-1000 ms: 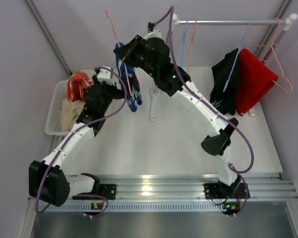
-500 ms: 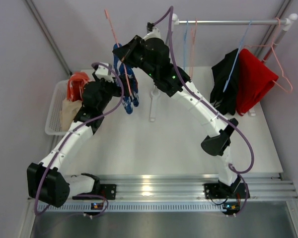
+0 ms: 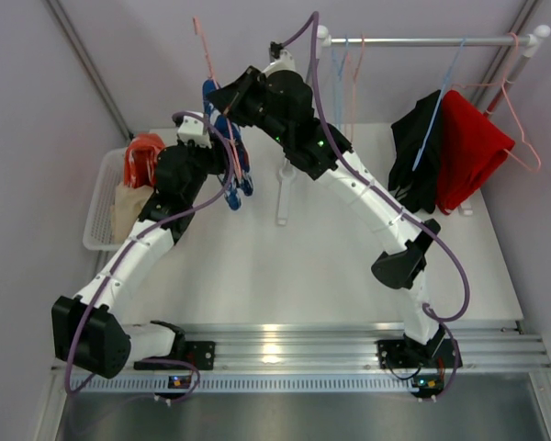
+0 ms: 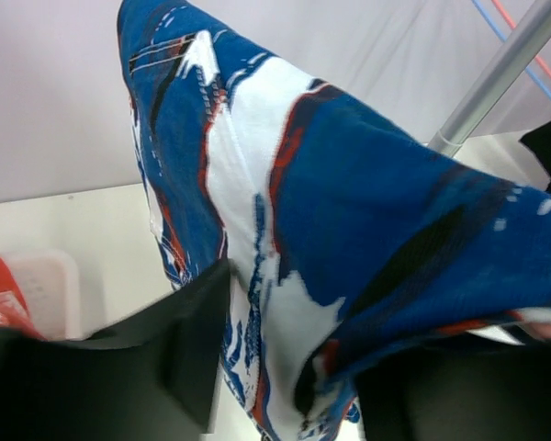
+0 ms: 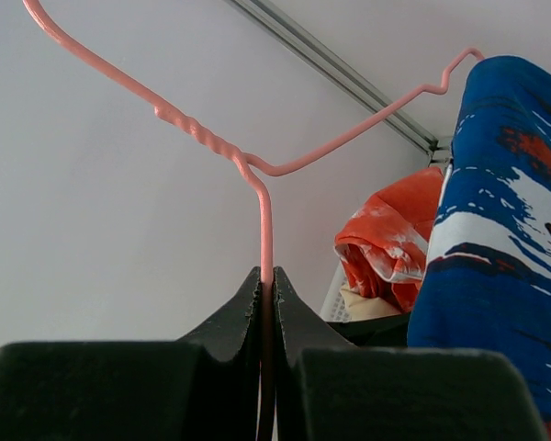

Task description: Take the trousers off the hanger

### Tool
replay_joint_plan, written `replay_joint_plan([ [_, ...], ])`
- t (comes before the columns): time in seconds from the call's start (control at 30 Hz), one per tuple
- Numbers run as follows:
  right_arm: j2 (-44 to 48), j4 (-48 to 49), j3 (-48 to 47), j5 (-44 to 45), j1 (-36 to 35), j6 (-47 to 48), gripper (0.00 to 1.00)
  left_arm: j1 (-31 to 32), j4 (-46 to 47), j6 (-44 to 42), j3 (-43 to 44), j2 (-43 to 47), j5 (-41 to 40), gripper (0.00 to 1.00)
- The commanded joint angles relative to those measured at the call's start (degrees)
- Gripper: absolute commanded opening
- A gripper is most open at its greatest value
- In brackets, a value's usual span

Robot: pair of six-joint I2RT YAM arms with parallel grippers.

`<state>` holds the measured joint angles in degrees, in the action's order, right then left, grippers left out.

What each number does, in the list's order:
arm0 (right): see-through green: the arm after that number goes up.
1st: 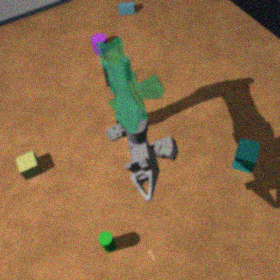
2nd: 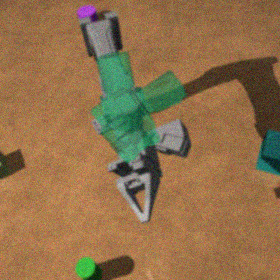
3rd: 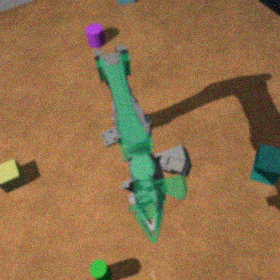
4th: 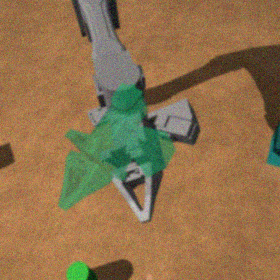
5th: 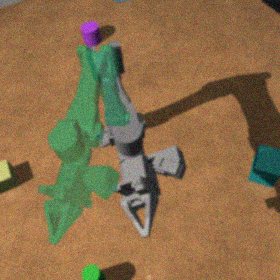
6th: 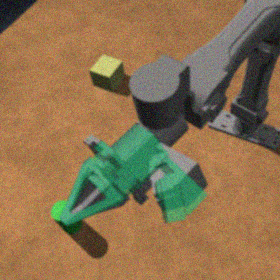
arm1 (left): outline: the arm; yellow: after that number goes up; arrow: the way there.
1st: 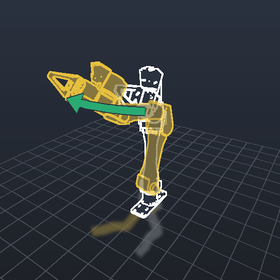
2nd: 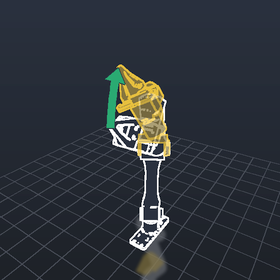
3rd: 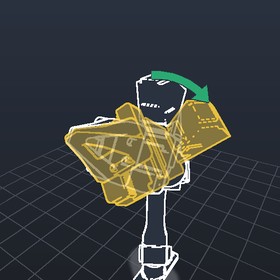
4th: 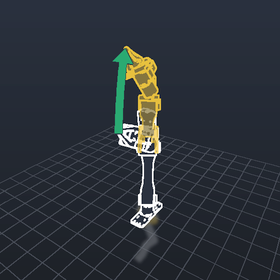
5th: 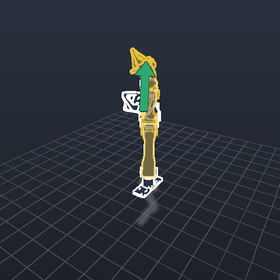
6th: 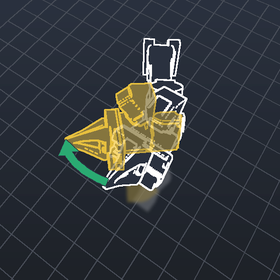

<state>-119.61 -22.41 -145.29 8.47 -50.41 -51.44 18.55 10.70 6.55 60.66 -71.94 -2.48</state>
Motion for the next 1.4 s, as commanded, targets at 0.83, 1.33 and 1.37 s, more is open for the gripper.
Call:
replay_joint_plan([
  [0.83,13.5,6.7,5.5,-2.4,2.4,6.6,0.0,-0.7,-3.1,-5.0,8.2,2.1,0.3,0.0],
  [1.33,14.9,8.5,18.8,0.7,2.9,13.5,0.0,-0.6,-10.2,-0.2,25.5,3.5,8.4,0.0],
  [1.37,14.8,8.6,19.3,0.8,2.9,13.8,0.0,-0.6,-10.4,0.1,26.3,3.6,9.2,0.0],
])
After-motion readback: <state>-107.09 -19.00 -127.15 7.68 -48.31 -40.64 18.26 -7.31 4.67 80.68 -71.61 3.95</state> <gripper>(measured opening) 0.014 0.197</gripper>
